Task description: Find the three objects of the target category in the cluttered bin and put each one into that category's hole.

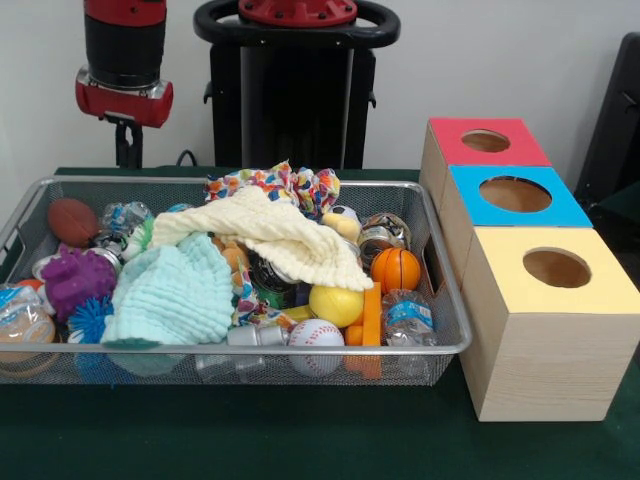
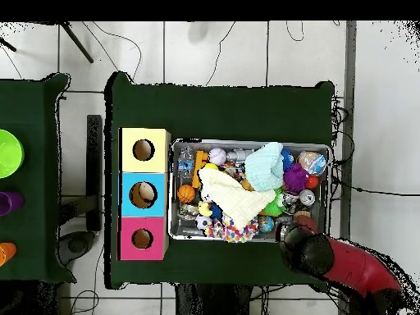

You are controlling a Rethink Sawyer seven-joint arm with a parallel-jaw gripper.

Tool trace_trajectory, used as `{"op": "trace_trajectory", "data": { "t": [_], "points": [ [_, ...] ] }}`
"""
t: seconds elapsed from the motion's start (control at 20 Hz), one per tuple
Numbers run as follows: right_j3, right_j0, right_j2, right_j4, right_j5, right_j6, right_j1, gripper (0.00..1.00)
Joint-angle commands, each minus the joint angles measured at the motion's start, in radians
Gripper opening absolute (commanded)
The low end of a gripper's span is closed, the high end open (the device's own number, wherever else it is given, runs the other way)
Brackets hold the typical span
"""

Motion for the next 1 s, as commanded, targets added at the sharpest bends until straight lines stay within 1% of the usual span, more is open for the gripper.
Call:
{"op": "trace_trajectory", "data": {
  "t": [0.05,0.4,0.45,0.7,0.85,1.0],
  "points": [
    [0.026,-0.033,0.162,-0.081,0.112,-0.160,0.009,0.00],
    [0.032,-0.046,0.181,-0.103,0.110,-0.135,0.006,0.00],
    [0.034,-0.049,0.184,-0.105,0.111,-0.133,0.005,1.00],
    [0.040,-0.055,0.191,-0.120,0.100,-0.121,0.002,1.00],
    [0.034,-0.037,0.181,-0.131,0.109,-0.114,-0.005,1.00],
    [0.031,-0.041,0.188,-0.133,0.122,-0.123,-0.007,1.00]
  ]
}}
